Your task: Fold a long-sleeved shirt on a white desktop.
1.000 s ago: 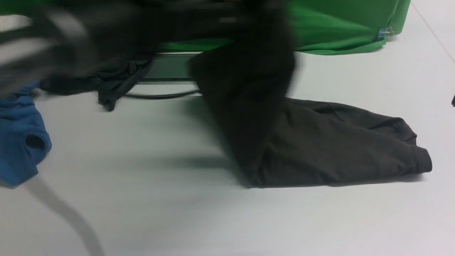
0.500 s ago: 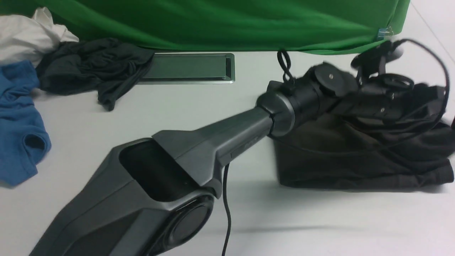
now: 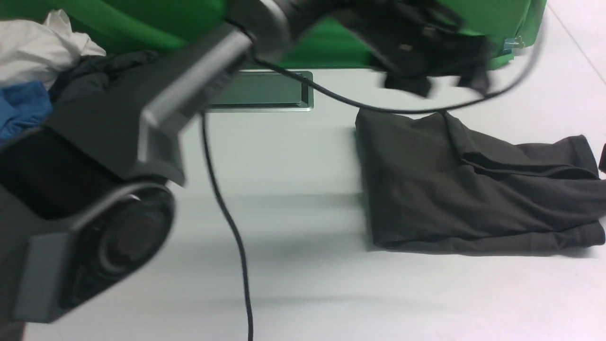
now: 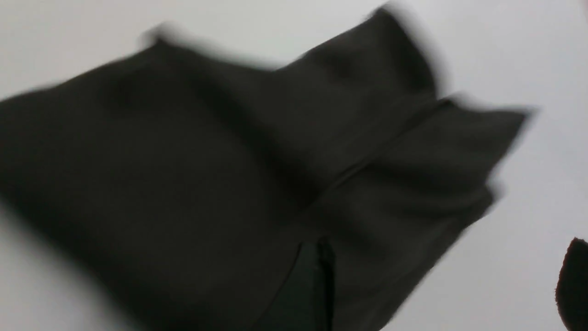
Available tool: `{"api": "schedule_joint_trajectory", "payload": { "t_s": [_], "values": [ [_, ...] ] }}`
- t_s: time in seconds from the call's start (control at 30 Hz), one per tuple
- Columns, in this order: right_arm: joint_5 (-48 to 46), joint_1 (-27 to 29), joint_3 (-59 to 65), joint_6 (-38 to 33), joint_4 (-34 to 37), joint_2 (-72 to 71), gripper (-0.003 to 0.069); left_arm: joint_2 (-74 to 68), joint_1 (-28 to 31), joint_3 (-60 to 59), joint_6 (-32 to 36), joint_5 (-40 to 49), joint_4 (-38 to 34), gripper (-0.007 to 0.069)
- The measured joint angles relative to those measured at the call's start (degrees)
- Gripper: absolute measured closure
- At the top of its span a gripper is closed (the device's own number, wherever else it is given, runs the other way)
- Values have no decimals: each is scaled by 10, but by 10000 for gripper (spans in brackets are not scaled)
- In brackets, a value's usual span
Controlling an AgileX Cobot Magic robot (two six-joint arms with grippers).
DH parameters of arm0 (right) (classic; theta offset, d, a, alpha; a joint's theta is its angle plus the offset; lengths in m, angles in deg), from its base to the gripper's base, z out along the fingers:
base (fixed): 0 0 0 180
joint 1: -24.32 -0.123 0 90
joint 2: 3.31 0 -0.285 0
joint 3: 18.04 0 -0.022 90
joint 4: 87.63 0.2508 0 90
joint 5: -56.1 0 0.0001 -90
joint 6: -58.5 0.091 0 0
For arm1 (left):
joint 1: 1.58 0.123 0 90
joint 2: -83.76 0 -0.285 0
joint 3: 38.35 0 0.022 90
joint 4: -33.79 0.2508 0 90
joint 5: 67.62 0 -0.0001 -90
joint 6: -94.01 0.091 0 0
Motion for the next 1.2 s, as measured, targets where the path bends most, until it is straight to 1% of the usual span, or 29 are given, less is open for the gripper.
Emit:
{"api": "schedule_joint_trajectory", "payload": {
  "t_s": [0.03,0.07,0.1,0.33,0.53,0.77,0.83,0.93,0.97,1.03,1.07,1.1,1.13,1.17,1.2],
  "values": [
    [-2,0,0,-5,0,-1,410,5,6,-1,-13,20,33,-68],
    [-2,0,0,-6,0,-1,410,6,8,-3,-16,24,37,-68],
    [-2,0,0,-9,0,-1,410,10,10,-7,-25,32,58,-68],
    [-3,0,0,-27,0,-1,410,20,7,-52,-33,40,63,-68],
    [-4,0,0,-40,0,-1,410,62,8,-162,-7,40,79,-68],
    [2,0,0,-53,0,-1,410,183,13,-319,0,31,177,-43],
    [4,0,0,-54,0,-1,410,214,19,-368,-2,6,182,-31],
    [8,0,0,-54,0,-1,410,242,29,-408,-6,-30,174,-19],
    [10,0,0,-54,0,0,410,254,36,-437,-9,-55,160,-6],
    [12,0,1,-55,0,3,410,269,53,-481,-9,-107,120,15],
    [12,0,1,-55,0,4,410,270,58,-492,-9,-114,107,22],
    [12,0,1,-55,0,8,410,270,69,-517,-9,-144,75,36],
    [12,0,1,-55,0,9,410,269,71,-524,-9,-148,71,41],
    [12,0,1,-55,0,11,410,266,81,-546,-9,-169,37,59],
    [12,0,1,-55,0,13,410,262,86,-563,-8,-188,18,68]
  ]
}}
